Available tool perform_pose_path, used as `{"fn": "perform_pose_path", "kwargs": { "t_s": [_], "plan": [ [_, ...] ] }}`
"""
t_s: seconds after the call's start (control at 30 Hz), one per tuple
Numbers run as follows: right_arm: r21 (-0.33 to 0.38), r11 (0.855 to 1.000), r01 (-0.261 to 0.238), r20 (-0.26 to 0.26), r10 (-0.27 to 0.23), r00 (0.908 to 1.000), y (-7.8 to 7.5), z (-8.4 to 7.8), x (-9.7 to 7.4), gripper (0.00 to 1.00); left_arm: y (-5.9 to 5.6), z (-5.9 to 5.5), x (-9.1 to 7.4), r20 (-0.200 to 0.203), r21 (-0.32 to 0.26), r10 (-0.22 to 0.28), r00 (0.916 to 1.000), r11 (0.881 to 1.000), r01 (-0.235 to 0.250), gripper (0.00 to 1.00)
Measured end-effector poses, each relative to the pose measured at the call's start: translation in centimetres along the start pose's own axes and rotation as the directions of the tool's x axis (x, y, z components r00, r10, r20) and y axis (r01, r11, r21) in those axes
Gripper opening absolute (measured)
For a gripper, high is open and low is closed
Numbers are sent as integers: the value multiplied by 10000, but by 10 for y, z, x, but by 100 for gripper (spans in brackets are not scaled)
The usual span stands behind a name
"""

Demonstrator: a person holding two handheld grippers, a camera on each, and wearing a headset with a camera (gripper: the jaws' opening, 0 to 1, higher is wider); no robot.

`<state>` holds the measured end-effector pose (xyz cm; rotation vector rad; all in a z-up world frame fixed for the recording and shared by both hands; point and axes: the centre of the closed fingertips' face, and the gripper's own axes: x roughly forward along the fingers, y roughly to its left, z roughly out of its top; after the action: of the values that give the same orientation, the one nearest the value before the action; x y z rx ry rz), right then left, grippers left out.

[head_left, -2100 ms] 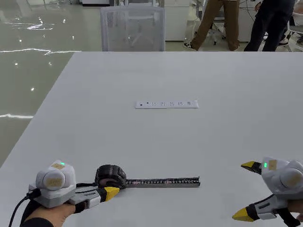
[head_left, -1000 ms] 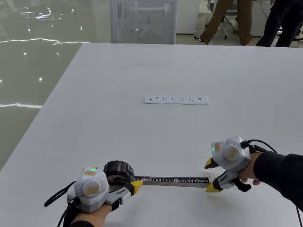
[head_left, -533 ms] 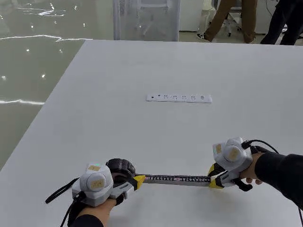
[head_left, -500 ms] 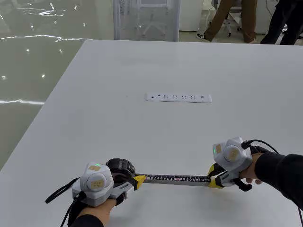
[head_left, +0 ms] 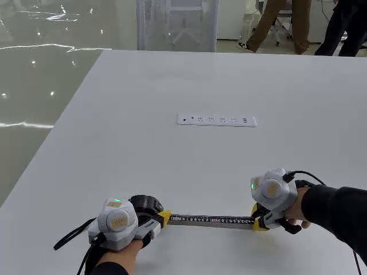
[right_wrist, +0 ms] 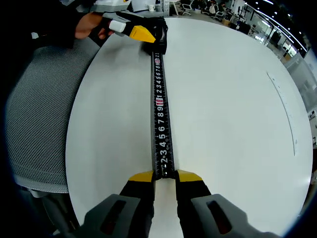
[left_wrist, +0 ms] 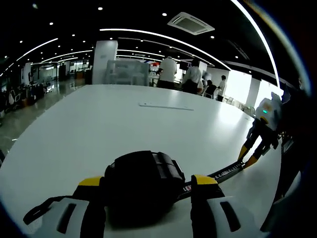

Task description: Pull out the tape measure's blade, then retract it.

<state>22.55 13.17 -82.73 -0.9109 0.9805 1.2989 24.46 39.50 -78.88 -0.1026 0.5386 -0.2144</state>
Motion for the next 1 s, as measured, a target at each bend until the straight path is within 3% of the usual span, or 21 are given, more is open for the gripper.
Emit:
{"fn": "perform_pose_path", "kwargs": {
  "t_s": [0.13, 0.2, 0.23, 0.33, 0.7, 0.8, 1.0],
  "plan": [
    [101, 9999, 72, 8, -72, 10000, 0, -1, 0, 12, 2, -1, 4, -279, -235, 322, 9991, 9992, -328, 65],
    [298, 9995, 66, 5, -66, 10000, 0, -1, 0, 12, 5, -5, 5, -772, 242, 588, 9953, 9981, -570, 63],
    [364, 9993, 62, -24, -61, 10000, 0, -1, 0, 12, 4, -5, 5, -882, 38, 654, 9940, 9979, -653, 62],
    [410, 9991, 70, -136, -64, 9999, -1, -1, 1, 12, 4, -6, 3, -1159, 192, 762, 9903, 9970, -745, 61],
    [584, 9982, 120, -20, -119, 9999, -2, 0, 2, 12, 4, -6, 2, -946, 227, 643, 9934, 9978, -624, 59],
    [-59, 9998, 213, -110, -213, 9997, 0, 1, 2, 12, 5, -7, 3, -998, 147, 549, 9935, 9984, -537, 59],
    [86, 9999, 121, -79, -121, 9999, -2, 3, 3, 12, 4, -7, 3, -1033, 138, 435, 9937, 9990, -423, 59]
  ]
}}
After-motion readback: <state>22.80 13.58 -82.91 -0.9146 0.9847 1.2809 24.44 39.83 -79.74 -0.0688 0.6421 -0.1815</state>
